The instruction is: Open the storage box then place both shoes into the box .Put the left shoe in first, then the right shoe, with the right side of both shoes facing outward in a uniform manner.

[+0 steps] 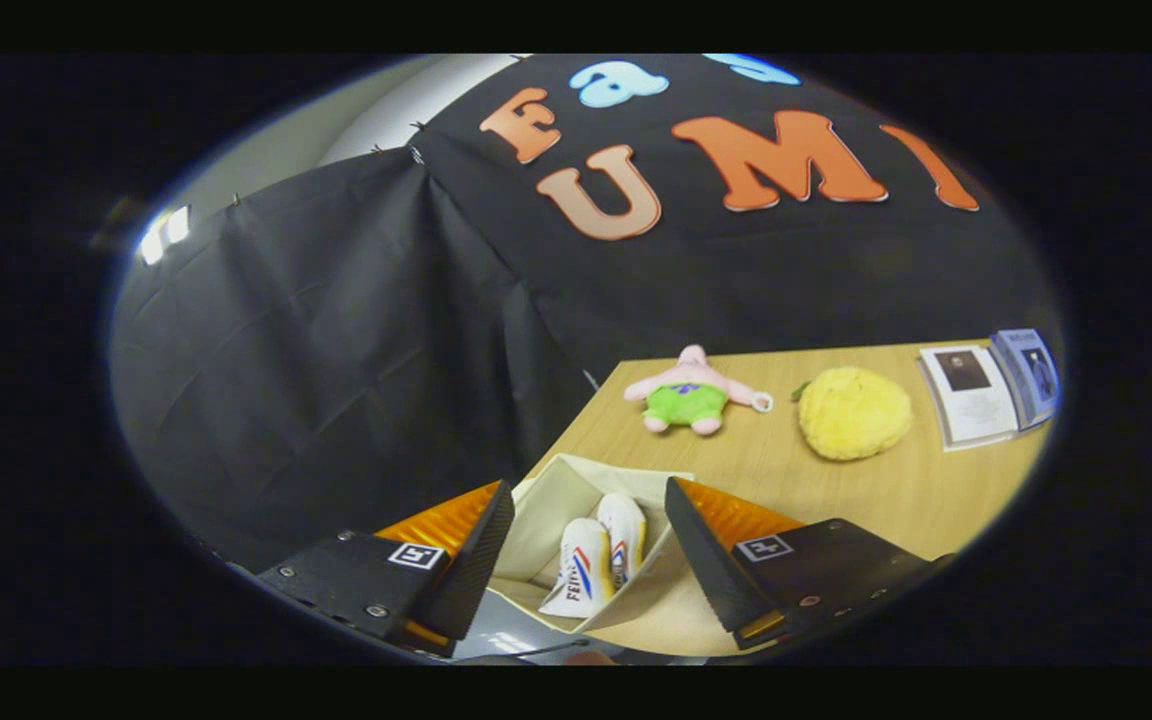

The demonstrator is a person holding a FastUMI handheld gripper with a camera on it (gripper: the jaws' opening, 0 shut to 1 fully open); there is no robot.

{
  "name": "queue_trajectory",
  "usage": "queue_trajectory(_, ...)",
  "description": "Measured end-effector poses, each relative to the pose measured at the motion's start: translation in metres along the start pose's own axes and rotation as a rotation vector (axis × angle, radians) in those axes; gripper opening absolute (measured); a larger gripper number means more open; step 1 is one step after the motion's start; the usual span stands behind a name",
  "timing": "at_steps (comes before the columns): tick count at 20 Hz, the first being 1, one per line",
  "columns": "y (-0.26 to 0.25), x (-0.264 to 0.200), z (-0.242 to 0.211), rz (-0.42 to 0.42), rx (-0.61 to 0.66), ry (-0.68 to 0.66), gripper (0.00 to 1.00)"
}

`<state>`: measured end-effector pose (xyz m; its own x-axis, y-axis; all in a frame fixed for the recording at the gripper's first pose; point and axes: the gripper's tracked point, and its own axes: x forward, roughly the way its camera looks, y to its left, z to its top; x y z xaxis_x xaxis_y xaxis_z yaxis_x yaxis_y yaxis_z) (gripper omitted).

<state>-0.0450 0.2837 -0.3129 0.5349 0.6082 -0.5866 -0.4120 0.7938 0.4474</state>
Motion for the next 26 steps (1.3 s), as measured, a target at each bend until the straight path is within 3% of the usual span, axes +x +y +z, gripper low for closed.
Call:
queue_trajectory(3,-0.031,-0.031,0.035,-0.075,-0.075,-0.123,0.95)
queue_trajectory(14,-0.118,-0.187,0.15,-0.329,-0.205,-0.551,0.97)
queue_trajectory(17,-0.13,-0.223,0.173,-0.364,-0.247,-0.66,0.97)
queue_trajectory(26,-0.15,-0.299,0.202,-0.482,-0.352,-0.816,0.98)
